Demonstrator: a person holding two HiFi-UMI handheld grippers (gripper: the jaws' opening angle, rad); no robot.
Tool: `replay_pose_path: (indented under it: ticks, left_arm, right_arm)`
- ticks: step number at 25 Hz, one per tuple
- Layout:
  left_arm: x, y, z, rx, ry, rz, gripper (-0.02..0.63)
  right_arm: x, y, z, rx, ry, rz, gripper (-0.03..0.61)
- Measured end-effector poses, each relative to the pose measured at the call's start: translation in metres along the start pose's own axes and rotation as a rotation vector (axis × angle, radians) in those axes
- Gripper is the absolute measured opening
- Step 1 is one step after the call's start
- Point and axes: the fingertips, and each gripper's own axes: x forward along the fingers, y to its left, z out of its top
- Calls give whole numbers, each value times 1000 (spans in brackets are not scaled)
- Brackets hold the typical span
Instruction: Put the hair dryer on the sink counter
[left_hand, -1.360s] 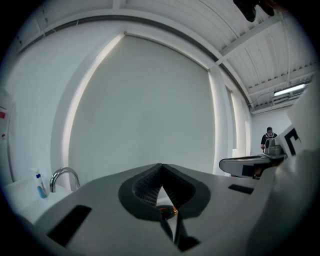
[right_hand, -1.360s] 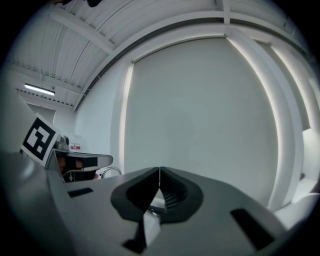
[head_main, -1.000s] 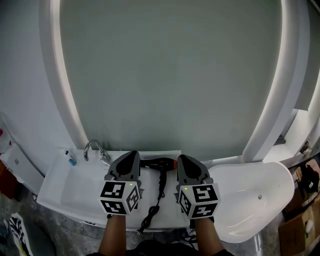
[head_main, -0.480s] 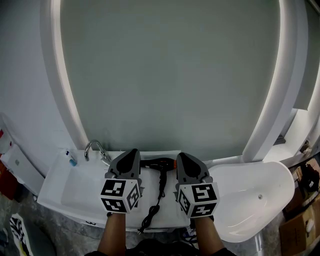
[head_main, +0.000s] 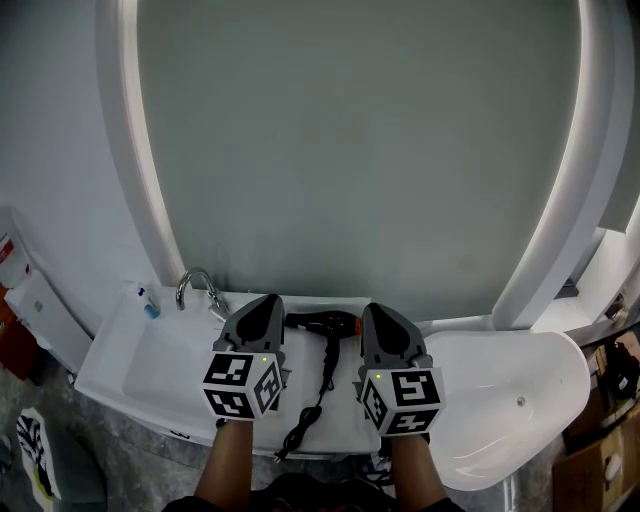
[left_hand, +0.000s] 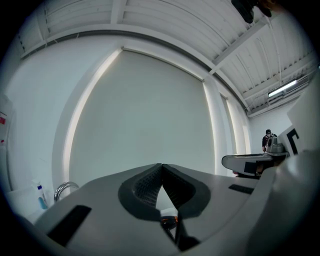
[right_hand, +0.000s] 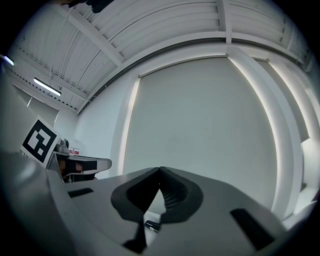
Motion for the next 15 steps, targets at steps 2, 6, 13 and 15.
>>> replay_pose_path:
  ticks: [2,6,13,15]
  left_arm:
    - [-1,2,-1,-9,2,3,9]
    - [-1,4,0,-27,-6,1,9]
    - [0,2,-1,-9,-8,6,9]
    - [1,3,-1,-10,-6,9,9]
  right_arm:
    - [0,0,-1,3,0,0,21]
    - [3,1,-1,-1,-3,5,21]
    - [6,7,-2,-7,-5,31,21]
    - [7,7,-3,-7,-6,36,21]
